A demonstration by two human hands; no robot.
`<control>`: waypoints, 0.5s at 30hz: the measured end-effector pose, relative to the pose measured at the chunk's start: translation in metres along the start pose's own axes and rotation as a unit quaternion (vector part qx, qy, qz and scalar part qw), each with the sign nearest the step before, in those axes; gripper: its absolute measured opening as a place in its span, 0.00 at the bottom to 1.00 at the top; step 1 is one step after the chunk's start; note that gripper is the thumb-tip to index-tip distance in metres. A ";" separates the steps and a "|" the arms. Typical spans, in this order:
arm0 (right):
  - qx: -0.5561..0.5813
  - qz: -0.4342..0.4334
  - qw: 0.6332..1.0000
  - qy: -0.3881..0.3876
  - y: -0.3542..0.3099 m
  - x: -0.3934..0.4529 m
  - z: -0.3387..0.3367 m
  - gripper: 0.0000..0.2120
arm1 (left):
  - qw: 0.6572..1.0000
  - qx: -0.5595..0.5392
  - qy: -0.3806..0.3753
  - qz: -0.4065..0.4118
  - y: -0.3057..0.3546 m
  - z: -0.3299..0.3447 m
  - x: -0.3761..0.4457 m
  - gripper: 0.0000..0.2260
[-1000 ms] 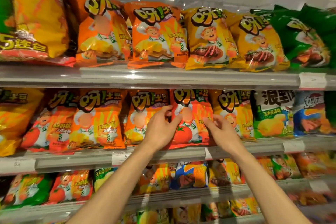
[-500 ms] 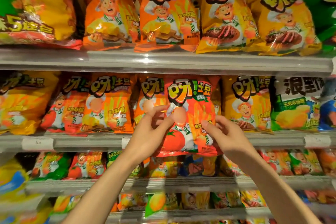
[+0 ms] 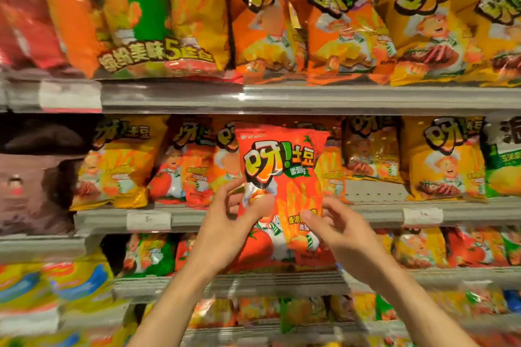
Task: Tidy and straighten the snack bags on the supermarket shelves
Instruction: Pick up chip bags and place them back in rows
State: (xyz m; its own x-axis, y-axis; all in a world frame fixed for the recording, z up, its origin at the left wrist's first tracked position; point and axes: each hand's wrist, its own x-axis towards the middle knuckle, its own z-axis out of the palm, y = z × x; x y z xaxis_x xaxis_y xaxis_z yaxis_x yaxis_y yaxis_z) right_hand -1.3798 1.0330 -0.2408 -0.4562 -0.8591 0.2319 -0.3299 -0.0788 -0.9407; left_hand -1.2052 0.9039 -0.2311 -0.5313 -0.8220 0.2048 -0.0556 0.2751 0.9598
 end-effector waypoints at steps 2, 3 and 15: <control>0.012 0.004 1.000 -0.007 -0.008 0.000 0.036 0.12 | 1.000 0.000 0.017 -0.008 -0.008 -0.031 -0.001 0.30; 0.015 0.002 1.000 -0.011 -0.012 0.000 0.054 0.17 | 1.000 -0.002 0.027 -0.012 -0.013 -0.047 -0.002 0.30; 0.001 -0.014 0.999 -0.053 -0.041 0.024 0.206 0.09 | 0.993 -0.021 0.117 -0.001 -0.047 -0.198 -0.011 0.23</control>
State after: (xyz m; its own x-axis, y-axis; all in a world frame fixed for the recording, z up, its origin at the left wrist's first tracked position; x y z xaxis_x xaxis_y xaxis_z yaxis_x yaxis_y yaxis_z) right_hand -1.2072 0.9118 -0.2480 -0.3577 -0.9050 0.2303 -0.3396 -0.1036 -0.9348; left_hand -1.0292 0.8016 -0.2407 -0.3206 -0.9169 0.2378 -0.0176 0.2567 0.9663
